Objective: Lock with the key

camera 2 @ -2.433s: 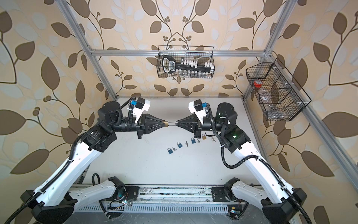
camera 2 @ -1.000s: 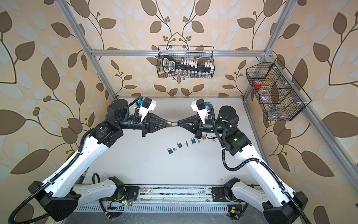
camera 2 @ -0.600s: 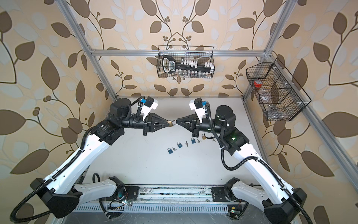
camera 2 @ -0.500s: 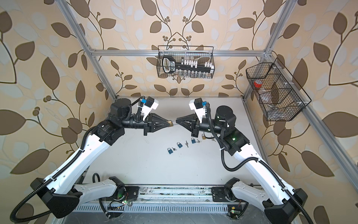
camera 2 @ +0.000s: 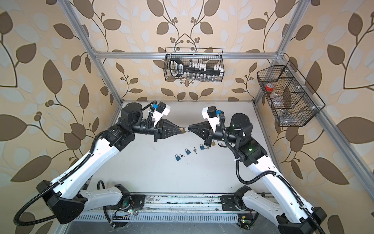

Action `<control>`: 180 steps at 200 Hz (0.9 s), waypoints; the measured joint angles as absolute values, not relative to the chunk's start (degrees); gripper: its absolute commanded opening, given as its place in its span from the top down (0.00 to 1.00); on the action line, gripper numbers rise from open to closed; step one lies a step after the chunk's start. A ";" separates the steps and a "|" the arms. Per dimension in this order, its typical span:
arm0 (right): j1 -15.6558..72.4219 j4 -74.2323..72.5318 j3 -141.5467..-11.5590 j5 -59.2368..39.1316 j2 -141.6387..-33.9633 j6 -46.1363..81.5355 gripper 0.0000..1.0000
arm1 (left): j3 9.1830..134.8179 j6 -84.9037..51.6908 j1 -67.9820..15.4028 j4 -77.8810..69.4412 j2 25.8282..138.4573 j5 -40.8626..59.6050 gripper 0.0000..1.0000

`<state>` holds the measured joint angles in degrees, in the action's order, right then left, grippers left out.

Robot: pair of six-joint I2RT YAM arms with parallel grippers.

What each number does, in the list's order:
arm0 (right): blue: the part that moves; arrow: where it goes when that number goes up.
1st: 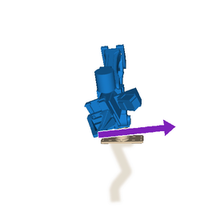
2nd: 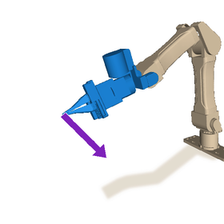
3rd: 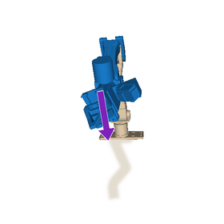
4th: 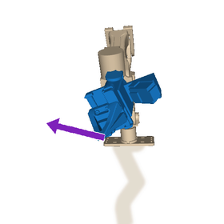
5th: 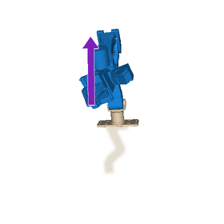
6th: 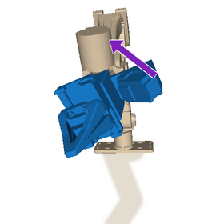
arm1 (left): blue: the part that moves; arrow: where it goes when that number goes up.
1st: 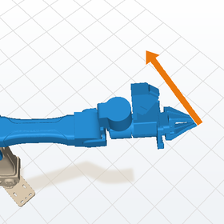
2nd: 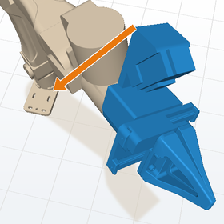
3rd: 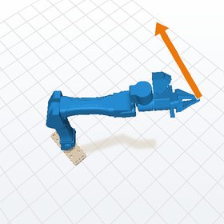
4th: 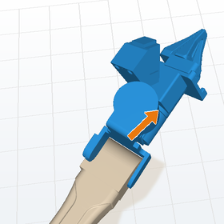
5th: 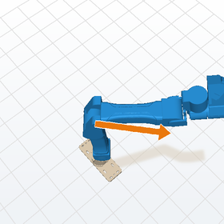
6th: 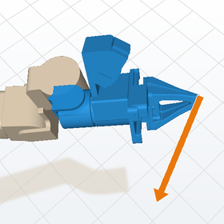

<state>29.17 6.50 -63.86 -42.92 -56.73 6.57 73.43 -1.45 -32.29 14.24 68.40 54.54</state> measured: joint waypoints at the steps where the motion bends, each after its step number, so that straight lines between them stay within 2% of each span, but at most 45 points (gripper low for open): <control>1: 29.19 6.59 -63.90 -42.87 -56.75 6.42 1.00 | 73.41 -1.26 -32.29 14.24 68.38 54.41 0.67; 17: 30.00 8.47 -64.27 -42.50 -57.52 4.29 1.00 | 73.43 -0.78 -33.01 15.38 68.31 51.31 0.57; 29: 30.09 10.35 -64.27 -41.89 -57.84 3.31 1.00 | 73.43 0.45 -33.39 16.97 68.31 48.80 0.53; 56: 29.08 13.10 -64.31 -41.10 -57.89 2.28 1.00 | 73.80 2.52 -33.45 20.78 68.29 44.38 0.53; 84: 26.92 18.59 -66.89 -41.17 -59.09 1.23 1.00 | 74.39 5.19 -33.43 24.53 67.31 40.91 0.47; 109: 23.66 21.78 -68.03 -43.09 -59.33 0.80 1.00 | 74.76 7.44 -33.43 27.57 65.60 38.92 0.45; 140: 20.14 27.07 -69.52 -48.82 -60.38 -0.99 1.00 | 76.90 10.11 -33.43 30.57 66.00 39.16 0.45; 180: 19.68 30.13 -70.65 -54.89 -61.69 -2.87 1.00 | 80.25 15.09 -33.43 35.27 69.38 43.64 0.44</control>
<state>19.68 30.13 -70.65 -54.89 -61.69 -2.87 80.25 15.09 -33.43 35.27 69.38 43.64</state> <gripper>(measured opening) 0.049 0.555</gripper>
